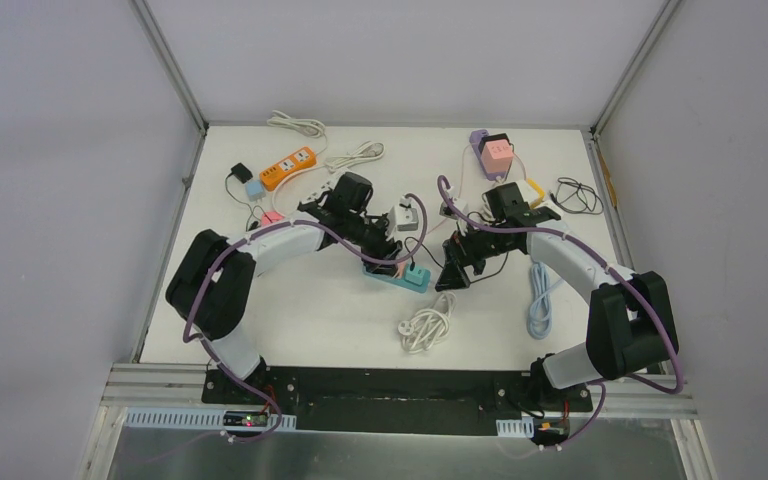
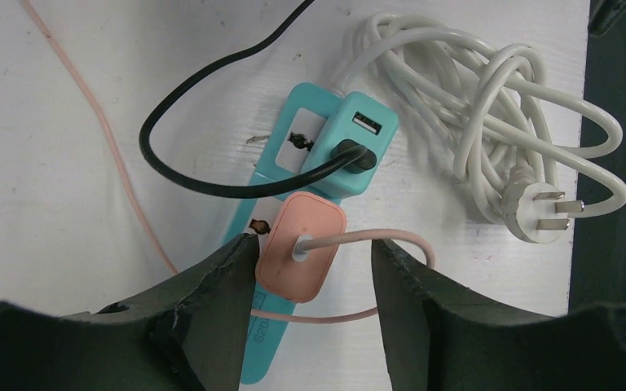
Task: Pull the plug off the socket
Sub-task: Remove the plug from the socket, then place the plug at the center of the board.
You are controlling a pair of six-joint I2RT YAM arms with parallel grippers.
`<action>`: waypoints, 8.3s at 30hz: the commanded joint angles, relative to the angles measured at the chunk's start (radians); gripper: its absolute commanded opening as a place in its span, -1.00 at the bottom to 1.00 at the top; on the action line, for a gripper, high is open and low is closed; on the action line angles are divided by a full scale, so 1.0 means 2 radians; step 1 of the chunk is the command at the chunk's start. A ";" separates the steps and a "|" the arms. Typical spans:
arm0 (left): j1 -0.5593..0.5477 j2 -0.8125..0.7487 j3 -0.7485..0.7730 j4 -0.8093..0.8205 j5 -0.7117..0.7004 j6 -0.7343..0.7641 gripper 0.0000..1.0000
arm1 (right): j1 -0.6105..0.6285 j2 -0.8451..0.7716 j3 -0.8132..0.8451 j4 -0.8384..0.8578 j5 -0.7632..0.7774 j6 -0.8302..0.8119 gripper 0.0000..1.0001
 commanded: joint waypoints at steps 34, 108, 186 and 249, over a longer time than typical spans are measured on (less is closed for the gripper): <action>-0.082 -0.112 -0.186 0.208 -0.179 -0.097 -0.98 | 0.037 0.036 0.028 0.054 -0.002 -0.147 0.65; -0.123 -0.099 -0.337 0.601 -0.256 -0.276 -1.00 | 0.103 0.036 -0.046 0.158 0.060 -0.250 -0.75; 0.182 -0.271 -0.009 0.050 -0.342 -0.578 -1.00 | -0.110 -0.110 0.058 -0.087 -0.066 -0.026 0.99; 0.460 -0.208 -0.055 -0.032 -0.202 -0.518 -0.85 | -0.283 -0.024 0.008 -0.021 -0.141 0.061 0.88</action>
